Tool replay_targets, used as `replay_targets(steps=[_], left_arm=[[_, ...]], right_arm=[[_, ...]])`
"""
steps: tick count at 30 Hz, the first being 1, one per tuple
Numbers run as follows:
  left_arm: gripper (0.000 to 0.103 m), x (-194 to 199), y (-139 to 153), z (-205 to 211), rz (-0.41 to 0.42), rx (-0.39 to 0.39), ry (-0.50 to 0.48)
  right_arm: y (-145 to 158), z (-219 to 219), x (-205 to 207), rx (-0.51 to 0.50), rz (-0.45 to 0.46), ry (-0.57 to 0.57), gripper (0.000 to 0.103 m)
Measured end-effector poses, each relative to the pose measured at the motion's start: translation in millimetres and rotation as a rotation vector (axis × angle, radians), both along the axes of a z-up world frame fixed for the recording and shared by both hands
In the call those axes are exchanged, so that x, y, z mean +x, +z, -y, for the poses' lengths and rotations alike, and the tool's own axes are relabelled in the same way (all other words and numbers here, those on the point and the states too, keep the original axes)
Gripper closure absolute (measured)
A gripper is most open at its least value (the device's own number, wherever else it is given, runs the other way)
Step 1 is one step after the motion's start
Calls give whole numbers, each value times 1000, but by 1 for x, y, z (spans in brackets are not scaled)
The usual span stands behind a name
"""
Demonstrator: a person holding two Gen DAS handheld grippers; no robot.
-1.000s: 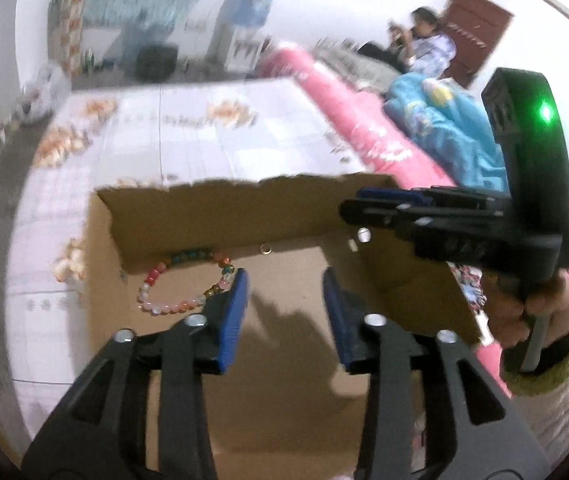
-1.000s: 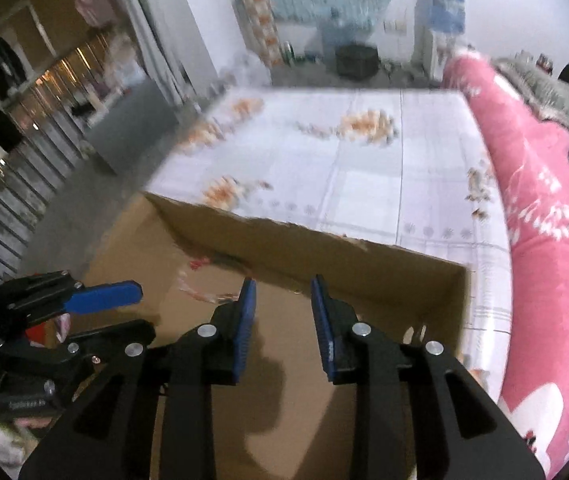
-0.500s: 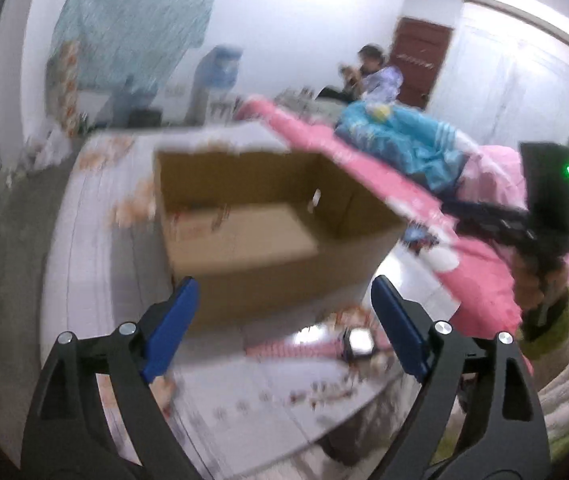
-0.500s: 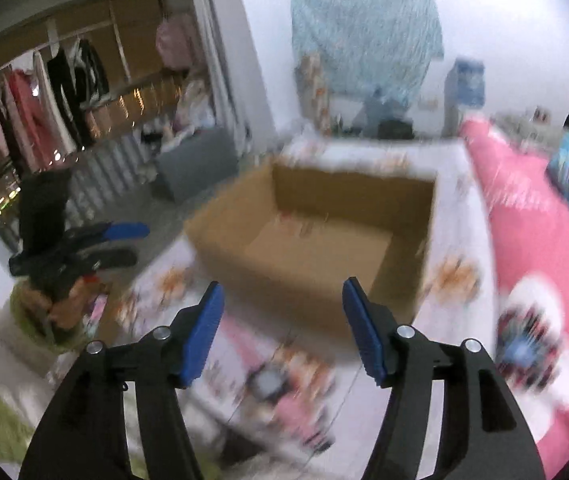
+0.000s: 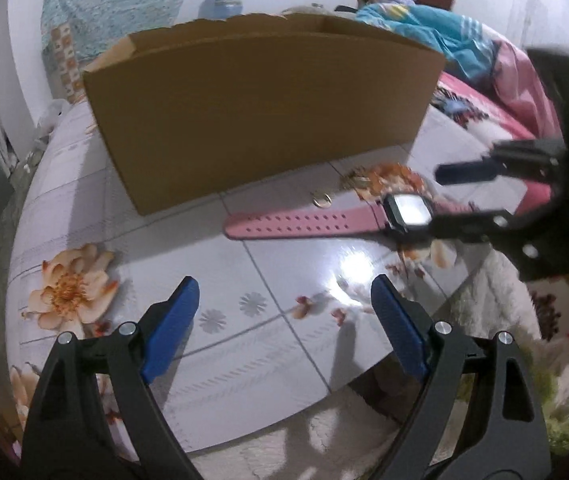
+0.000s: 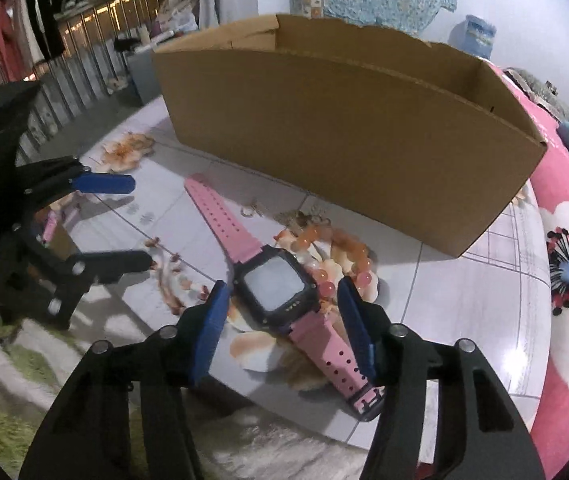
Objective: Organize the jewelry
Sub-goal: 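Move the right gripper back and position it over the pink watch face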
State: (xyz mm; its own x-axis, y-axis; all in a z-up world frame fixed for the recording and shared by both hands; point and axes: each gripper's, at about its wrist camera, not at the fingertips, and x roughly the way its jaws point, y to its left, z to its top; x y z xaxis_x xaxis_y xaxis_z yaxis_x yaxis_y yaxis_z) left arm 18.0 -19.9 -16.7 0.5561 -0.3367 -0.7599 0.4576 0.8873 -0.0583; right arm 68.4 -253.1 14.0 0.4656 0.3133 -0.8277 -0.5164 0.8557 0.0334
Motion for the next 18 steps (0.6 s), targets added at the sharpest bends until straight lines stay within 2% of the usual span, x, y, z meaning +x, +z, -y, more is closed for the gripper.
replay_targets(steps=[8, 18], left_arm=[[21, -9, -4, 1, 13, -12, -4], [21, -14, -6, 0, 21, -4, -24]], right_arm=[[-11, -18, -12, -26, -37, 52, 55], [-15, -22, -13, -68, -2, 60, 55]])
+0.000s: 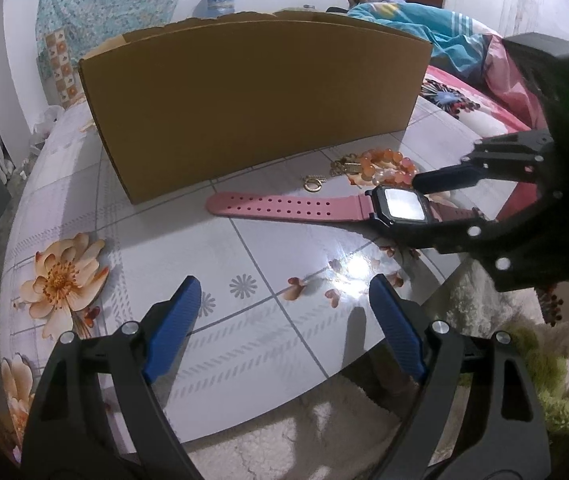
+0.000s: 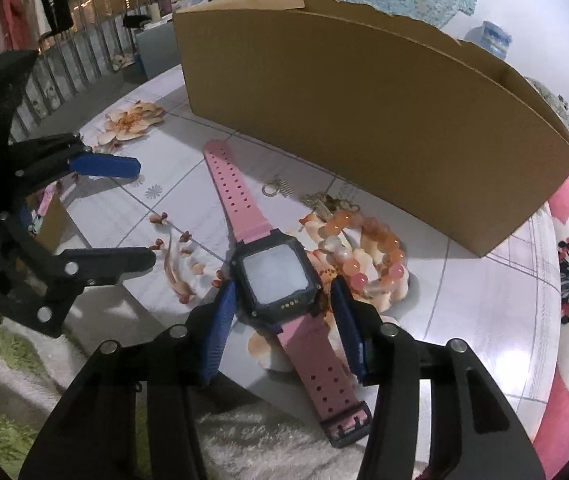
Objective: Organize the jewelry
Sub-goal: 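Move the right gripper back and position it over the pink watch face, then grasp the pink watch strap with the right gripper and lift it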
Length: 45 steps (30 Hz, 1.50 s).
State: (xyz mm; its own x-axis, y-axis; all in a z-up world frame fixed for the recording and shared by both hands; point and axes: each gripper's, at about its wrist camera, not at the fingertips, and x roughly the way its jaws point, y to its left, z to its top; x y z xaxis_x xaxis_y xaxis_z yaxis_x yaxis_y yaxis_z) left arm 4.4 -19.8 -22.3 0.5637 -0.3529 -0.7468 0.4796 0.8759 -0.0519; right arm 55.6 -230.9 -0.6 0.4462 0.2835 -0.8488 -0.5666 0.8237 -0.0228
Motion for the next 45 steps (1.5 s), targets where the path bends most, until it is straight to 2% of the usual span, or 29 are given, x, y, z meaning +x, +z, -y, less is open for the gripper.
replay_targets(steps=[5, 10, 16, 19, 21, 25, 27, 28, 30, 36, 40, 45], left_arm=[[24, -8, 1, 9, 41, 50, -26], [26, -19, 2, 28, 110, 127, -84], [34, -29, 0, 53, 204, 248, -157], [39, -29, 1, 65, 247, 282, -183], [46, -28, 0, 70, 251, 287, -197], [59, -22, -2, 76, 236, 278, -217], [69, -15, -2, 78, 212, 253, -218], [72, -14, -3, 78, 203, 246, -214], [84, -8, -3, 76, 168, 213, -199], [90, 8, 1, 64, 54, 89, -165], [91, 19, 3, 57, -18, 24, -143], [93, 24, 2, 54, -50, -4, -129]], right_arm=[[0, 1, 1, 12, -8, 23, 57], [3, 21, 10, 139, -133, 36, 57], [1, 43, 27, 266, -308, 92, 57], [-1, 49, 36, 313, -386, 129, 57], [-2, 53, 41, 335, -425, 147, 57], [-6, 56, 49, 381, -486, 166, 57], [-7, 57, 51, 401, -500, 164, 57], [-7, 58, 51, 410, -503, 161, 57], [-7, 58, 49, 412, -492, 160, 57], [-2, 59, 39, 377, -427, 130, 57], [7, 57, 26, 309, -335, 118, 57], [12, 54, 9, 192, -214, 94, 57]])
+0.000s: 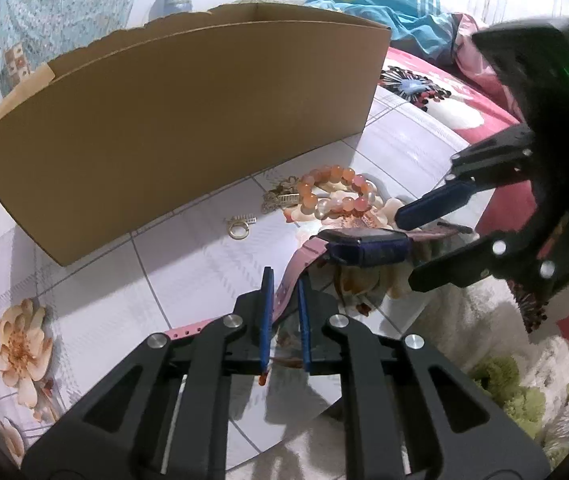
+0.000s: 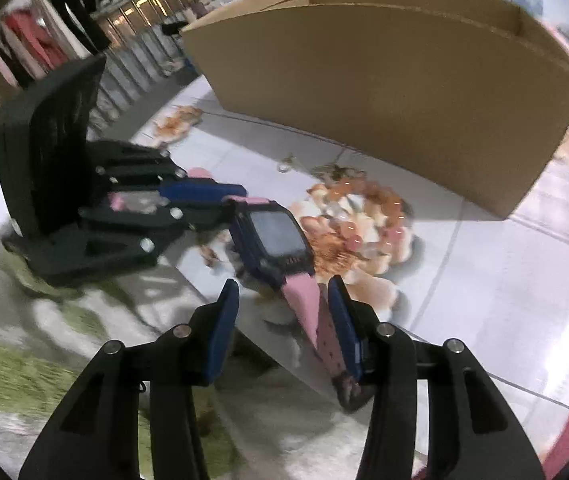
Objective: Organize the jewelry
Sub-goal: 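Grasp the pink watch strap with the right gripper and lift it, then lower the pink watch into the box with the right gripper and release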
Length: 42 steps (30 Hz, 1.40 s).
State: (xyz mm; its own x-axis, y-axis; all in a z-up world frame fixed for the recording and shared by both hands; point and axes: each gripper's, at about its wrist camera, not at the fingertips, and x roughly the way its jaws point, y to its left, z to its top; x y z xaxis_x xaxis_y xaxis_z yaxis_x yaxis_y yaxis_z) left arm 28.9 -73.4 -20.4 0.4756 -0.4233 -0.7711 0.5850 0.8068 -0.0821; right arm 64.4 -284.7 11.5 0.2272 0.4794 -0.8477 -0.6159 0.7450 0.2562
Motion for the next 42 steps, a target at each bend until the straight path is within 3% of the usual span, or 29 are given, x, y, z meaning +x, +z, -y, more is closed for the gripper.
replay_targets(steps=[2, 7, 11, 16, 21, 24, 27, 29, 32, 37, 40, 42], left_arm=[[93, 0, 1, -2, -1, 2, 2], [93, -1, 1, 1, 10, 12, 6], [99, -3, 4, 5, 31, 24, 1], [101, -13, 36, -3, 95, -3, -6], [101, -16, 102, -16, 237, -20, -2], [101, 5, 136, -23, 273, -31, 3], [101, 36, 156, -25, 261, -27, 11], [101, 69, 161, -25, 212, -11, 18], [101, 125, 153, -26, 54, -17, 35], [101, 196, 108, -10, -216, 13, 36], [101, 224, 80, -3, -351, 33, 33], [101, 237, 64, 2, -422, 37, 40]], right_arm=[[2, 0, -7, -43, 55, -17, 63], [1, -1, -16, -161, 157, -78, 89], [6, -7, -22, -201, 228, -115, 98], [40, -5, -30, -161, 306, -144, 99], [95, -6, -25, -95, 419, -136, 99], [131, -4, 0, -44, 460, -128, 99], [150, -5, 46, -1, 415, -124, 99], [152, -8, 82, 6, 338, -124, 99], [138, -14, 137, -43, 203, -138, 99], [95, -25, 210, -199, 10, -140, 99], [75, -31, 231, -274, -67, -123, 99], [65, -39, 243, -351, -67, -105, 99]])
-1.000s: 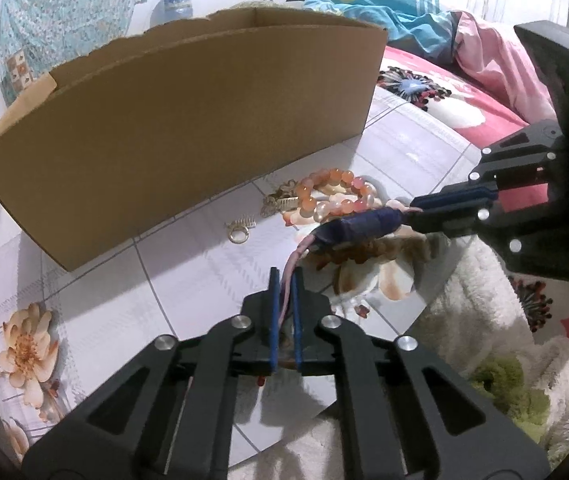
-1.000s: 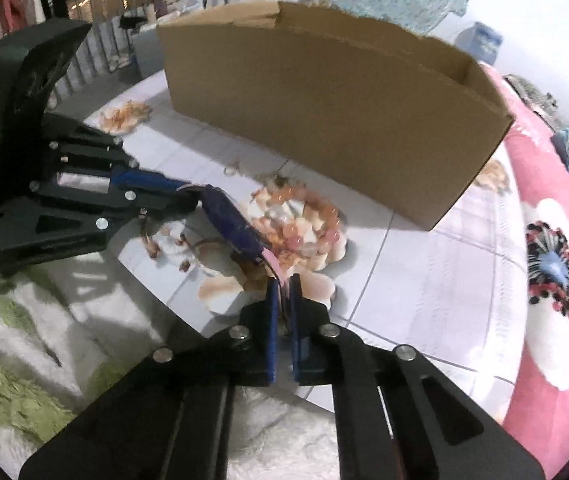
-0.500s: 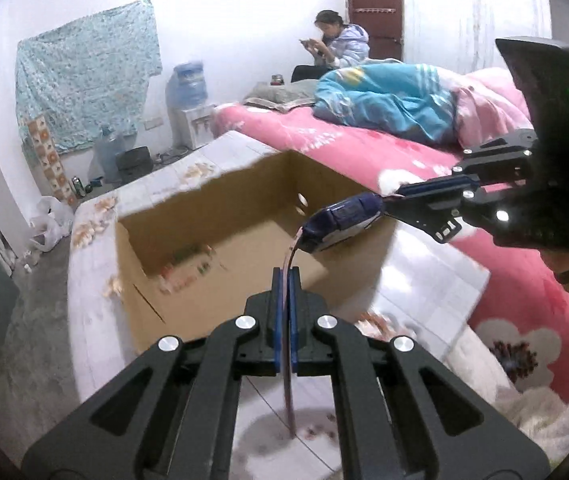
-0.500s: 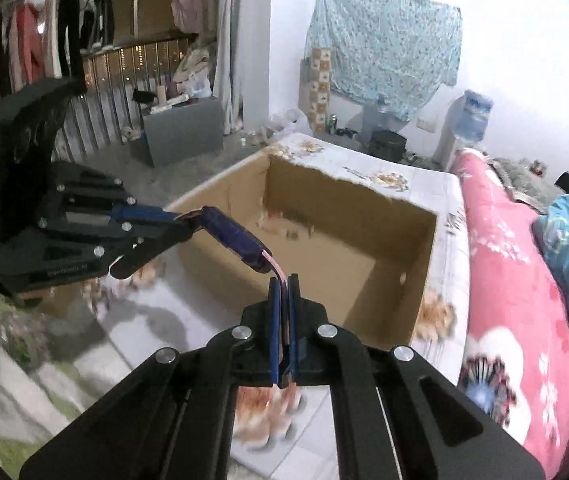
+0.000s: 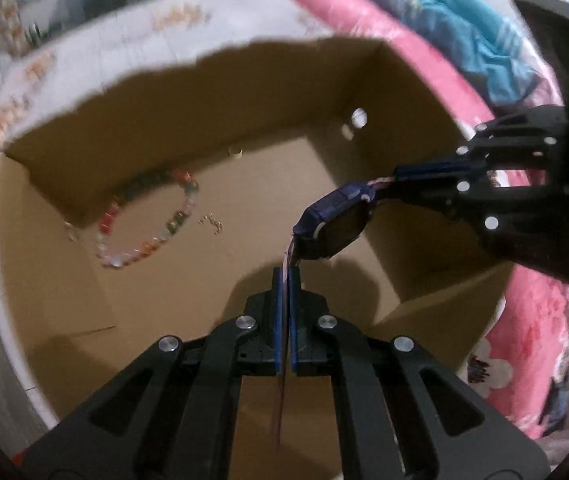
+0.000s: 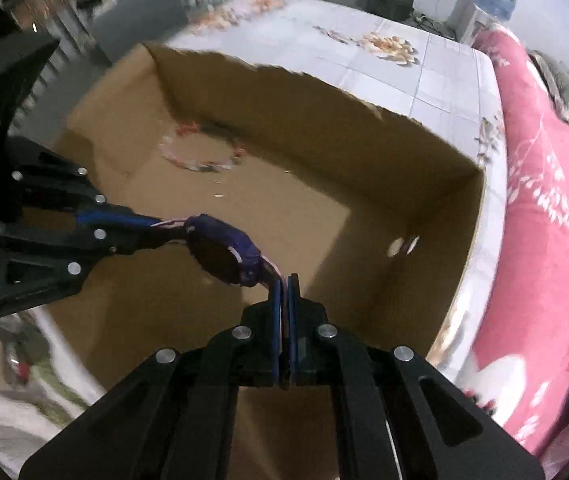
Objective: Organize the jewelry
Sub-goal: 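Lower the pink watch into the box with the right gripper and release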
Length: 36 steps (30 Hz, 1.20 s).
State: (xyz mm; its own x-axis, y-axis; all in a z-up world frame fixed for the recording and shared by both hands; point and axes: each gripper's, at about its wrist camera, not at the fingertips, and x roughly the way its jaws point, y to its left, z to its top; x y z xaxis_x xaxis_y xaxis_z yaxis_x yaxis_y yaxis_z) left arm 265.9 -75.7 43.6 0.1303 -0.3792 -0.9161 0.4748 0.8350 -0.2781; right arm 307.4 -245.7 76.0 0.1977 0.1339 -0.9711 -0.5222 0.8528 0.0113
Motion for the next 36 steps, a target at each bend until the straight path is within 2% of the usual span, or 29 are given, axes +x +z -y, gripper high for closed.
replay_targets(steps=[2, 4, 5, 7, 8, 9, 15, 18, 20, 24, 29, 30, 32, 36], left_arm=[[100, 11, -13, 4, -49, 16, 20], [95, 23, -25, 6, -101, 33, 48], [94, 26, -28, 5, -105, 37, 59], [85, 32, -30, 2, -101, 37, 81], [74, 34, -31, 1, -106, 32, 92], [72, 35, -32, -2, -115, 24, 105], [72, 32, -30, -20, -99, -3, 143], [69, 28, -16, -28, -39, -26, 156], [63, 16, 3, -34, 34, -60, 147], [43, -20, 46, -44, 192, -129, 116], [24, -95, 94, -69, 399, -271, 51], [19, -117, 98, -74, 439, -297, 30], [18, -142, 97, -77, 478, -322, 16], [14, -193, 69, -86, 503, -286, 25]], right_arm=[[-10, -7, 9, -58, -5, 19, 99], [-15, -11, 18, -106, 20, 16, 94], [-17, -13, 22, -142, 47, 18, 91], [-16, -15, 29, -182, 93, 18, 85], [-15, -14, 33, -177, 94, 14, 82], [-14, -13, 35, -174, 104, 8, 80], [-1, -1, 44, -151, 183, -50, 78], [13, 10, 42, -96, 212, -89, 78], [26, 19, 36, -28, 237, -113, 77], [60, 39, 6, 116, 322, -148, 64], [96, 70, -64, 332, 422, -181, 50], [99, 76, -78, 367, 435, -189, 47], [100, 90, -112, 443, 454, -209, 42], [79, 101, -175, 530, 462, -219, 28]])
